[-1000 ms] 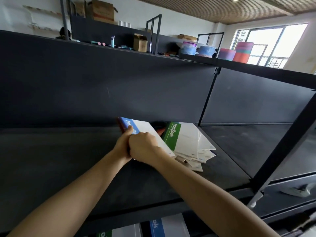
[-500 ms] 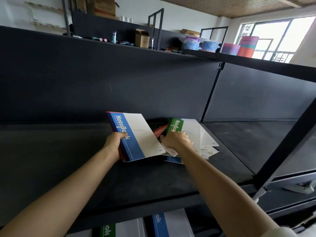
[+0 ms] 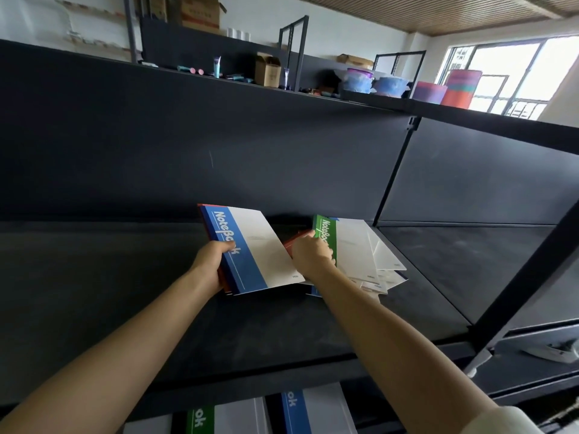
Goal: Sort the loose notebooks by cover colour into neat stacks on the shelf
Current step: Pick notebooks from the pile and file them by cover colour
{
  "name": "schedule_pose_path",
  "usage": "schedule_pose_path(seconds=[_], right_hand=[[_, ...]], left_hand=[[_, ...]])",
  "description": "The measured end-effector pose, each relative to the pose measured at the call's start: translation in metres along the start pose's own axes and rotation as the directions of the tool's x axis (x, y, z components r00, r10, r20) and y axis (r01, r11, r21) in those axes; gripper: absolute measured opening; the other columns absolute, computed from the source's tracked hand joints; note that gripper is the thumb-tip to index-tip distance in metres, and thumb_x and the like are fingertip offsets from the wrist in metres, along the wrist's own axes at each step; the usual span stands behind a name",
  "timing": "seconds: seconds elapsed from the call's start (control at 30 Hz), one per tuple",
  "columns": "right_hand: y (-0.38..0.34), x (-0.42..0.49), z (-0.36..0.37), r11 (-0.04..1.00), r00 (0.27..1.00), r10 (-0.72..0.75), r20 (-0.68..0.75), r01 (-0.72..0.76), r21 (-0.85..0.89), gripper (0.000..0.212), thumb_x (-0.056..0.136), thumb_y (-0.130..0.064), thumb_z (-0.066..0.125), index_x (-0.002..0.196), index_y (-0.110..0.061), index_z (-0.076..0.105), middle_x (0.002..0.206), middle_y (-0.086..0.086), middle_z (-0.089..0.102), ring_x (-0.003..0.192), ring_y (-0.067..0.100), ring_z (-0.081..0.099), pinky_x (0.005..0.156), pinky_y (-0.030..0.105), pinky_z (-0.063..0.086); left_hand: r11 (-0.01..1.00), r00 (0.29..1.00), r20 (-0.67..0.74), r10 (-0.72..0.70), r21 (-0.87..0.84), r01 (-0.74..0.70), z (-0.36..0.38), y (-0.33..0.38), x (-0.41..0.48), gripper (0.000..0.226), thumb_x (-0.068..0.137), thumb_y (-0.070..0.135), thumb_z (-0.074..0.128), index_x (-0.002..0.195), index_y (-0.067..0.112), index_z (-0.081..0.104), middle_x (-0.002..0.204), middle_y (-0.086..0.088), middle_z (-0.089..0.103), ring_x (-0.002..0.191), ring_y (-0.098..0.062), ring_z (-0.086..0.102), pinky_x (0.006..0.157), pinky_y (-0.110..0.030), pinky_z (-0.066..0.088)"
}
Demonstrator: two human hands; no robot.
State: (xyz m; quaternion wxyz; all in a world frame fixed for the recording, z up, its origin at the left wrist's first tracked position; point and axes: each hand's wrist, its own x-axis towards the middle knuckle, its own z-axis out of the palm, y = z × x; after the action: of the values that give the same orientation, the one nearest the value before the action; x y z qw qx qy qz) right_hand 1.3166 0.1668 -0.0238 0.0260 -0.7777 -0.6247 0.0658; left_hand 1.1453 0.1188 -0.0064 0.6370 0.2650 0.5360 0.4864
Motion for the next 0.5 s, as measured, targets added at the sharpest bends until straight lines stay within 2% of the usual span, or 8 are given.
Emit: schedule_pose_path(seconds=[0.1, 0.17, 0.23, 0.33, 0.4, 0.5], right_hand=[[0.003, -0.013, -0.007, 0.996, 0.994, -0.086, -0.067, 0.087, 0.014, 0.035, 0.097, -0.011, 0.035, 0.125, -0.001, 0.054, 0.124, 0.023, 0.055, 0.112, 0.038, 0.054, 0.089, 0.042, 0.046], [-0.005, -0.021, -0.018, 0.992, 0.987, -0.110, -0.116, 0.102, -0.079, 0.030, 0.096, -0.006, 0.041, 0.123, 0.002, 0.053, 0.123, 0.020, 0.057, 0.112, 0.033, 0.057, 0.086, 0.035, 0.049], [-0.019, -0.037, -0.032, 0.964, 0.970, -0.215, -0.115, 0.193, -0.182, 0.031, 0.096, -0.002, 0.040, 0.124, 0.004, 0.050, 0.127, 0.019, 0.056, 0.116, 0.031, 0.056, 0.090, 0.034, 0.047], [-0.050, -0.071, -0.038, 0.881, 0.901, -0.404, -0.158, 0.337, -0.332, 0.035, 0.097, -0.004, 0.037, 0.130, 0.002, 0.044, 0.131, 0.019, 0.052, 0.116, 0.029, 0.057, 0.089, 0.032, 0.048], [-0.070, -0.094, -0.033, 0.853, 0.877, -0.463, -0.131, 0.401, -0.333, 0.039, 0.096, -0.007, 0.041, 0.134, 0.003, 0.040, 0.128, 0.018, 0.055, 0.113, 0.030, 0.058, 0.086, 0.034, 0.048], [-0.085, -0.116, -0.030, 0.862, 0.869, -0.482, -0.115, 0.446, -0.242, 0.048, 0.097, -0.015, 0.045, 0.141, 0.001, 0.032, 0.125, 0.019, 0.056, 0.108, 0.033, 0.058, 0.076, 0.036, 0.046]], left_hand=[[1.000, 1.000, 0.015, 0.002, -0.010, -0.001, -0.002, -0.001, -0.001, 0.019, 0.094, 0.019, 0.054, 0.110, 0.012, 0.048, 0.086, -0.008, 0.057, 0.075, -0.022, 0.055, 0.079, -0.042, 0.041], [0.999, 0.999, 0.027, 0.023, -0.025, -0.022, -0.003, -0.001, -0.002, 0.019, 0.095, 0.020, 0.052, 0.111, 0.011, 0.048, 0.086, -0.007, 0.057, 0.074, -0.022, 0.055, 0.078, -0.041, 0.042], [0.998, 0.998, 0.042, 0.051, -0.049, -0.049, -0.003, -0.002, -0.002, 0.024, 0.097, 0.021, 0.051, 0.117, 0.010, 0.050, 0.087, -0.007, 0.058, 0.075, -0.022, 0.056, 0.076, -0.041, 0.042], [0.989, 0.991, 0.089, 0.101, -0.114, -0.091, 0.002, -0.006, -0.006, 0.032, 0.098, 0.026, 0.048, 0.123, 0.007, 0.051, 0.087, -0.009, 0.060, 0.075, -0.023, 0.059, 0.072, -0.040, 0.046], [0.986, 0.987, 0.116, 0.110, -0.141, -0.093, 0.005, -0.008, -0.009, 0.040, 0.098, 0.032, 0.047, 0.126, 0.004, 0.051, 0.091, -0.012, 0.063, 0.079, -0.026, 0.061, 0.071, -0.038, 0.049], [0.983, 0.990, 0.116, 0.079, -0.172, -0.058, -0.001, -0.011, -0.012, 0.046, 0.098, 0.030, 0.046, 0.134, 0.002, 0.045, 0.111, -0.018, 0.059, 0.096, -0.032, 0.059, 0.083, -0.042, 0.045]])
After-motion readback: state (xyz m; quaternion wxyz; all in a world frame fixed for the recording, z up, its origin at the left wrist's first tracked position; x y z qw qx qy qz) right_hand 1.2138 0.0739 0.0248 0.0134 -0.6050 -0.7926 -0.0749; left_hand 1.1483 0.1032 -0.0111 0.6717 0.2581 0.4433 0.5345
